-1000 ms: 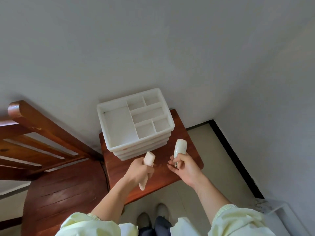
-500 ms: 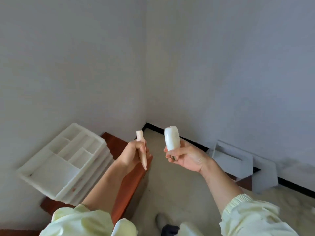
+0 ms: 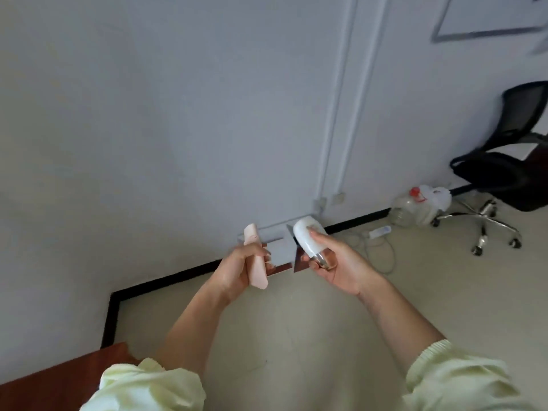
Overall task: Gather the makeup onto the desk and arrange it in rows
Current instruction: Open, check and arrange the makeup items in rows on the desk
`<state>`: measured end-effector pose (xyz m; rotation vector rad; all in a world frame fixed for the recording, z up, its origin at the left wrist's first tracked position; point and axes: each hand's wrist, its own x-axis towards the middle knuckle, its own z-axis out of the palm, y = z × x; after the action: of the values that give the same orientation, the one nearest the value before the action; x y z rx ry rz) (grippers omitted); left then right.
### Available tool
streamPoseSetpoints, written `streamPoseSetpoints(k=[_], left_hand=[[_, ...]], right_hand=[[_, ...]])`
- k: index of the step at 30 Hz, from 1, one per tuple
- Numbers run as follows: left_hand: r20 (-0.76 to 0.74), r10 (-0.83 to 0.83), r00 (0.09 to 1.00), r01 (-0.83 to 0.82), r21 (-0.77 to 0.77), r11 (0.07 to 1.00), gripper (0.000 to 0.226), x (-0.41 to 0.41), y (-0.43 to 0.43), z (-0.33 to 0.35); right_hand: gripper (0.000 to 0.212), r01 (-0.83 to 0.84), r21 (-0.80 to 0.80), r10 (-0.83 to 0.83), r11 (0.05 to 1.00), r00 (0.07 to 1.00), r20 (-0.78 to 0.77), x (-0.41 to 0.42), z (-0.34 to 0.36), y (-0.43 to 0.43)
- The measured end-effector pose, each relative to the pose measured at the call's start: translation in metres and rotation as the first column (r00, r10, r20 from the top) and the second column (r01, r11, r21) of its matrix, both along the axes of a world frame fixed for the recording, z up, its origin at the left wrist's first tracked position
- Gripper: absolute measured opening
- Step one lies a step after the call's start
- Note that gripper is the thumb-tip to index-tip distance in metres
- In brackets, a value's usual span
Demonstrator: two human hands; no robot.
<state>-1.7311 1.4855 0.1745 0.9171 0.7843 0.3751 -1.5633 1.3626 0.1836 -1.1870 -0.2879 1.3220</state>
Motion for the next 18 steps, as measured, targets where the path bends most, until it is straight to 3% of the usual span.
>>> streamPoseSetpoints(k=[4, 11, 18], left_hand=[[-0.017, -0.165, 0.986, 0.166, 0.08, 0.983, 0.017, 0.112, -0.062, -0.007], [0.006, -0.439, 0.898, 0.436, 0.103, 0.894, 0.032, 0.311, -0.236, -0.015], [-0.046, -0.68, 0.732, 0.678, 0.151, 0.719, 0.036, 0.475, -0.408, -0.014]], right_hand=[[0.032, 0.118, -0.045, -0.113, 0.992, 0.989, 0.099, 0.084, -0.002, -0.098], [0.029, 0.341, -0.119, -0.305, 0.932, 0.919, 0.249, 0.225, -0.009, -0.303], [0.034, 0.644, -0.124, -0.595, 0.755, 0.753, 0.281, 0.333, -0.008, -0.492]])
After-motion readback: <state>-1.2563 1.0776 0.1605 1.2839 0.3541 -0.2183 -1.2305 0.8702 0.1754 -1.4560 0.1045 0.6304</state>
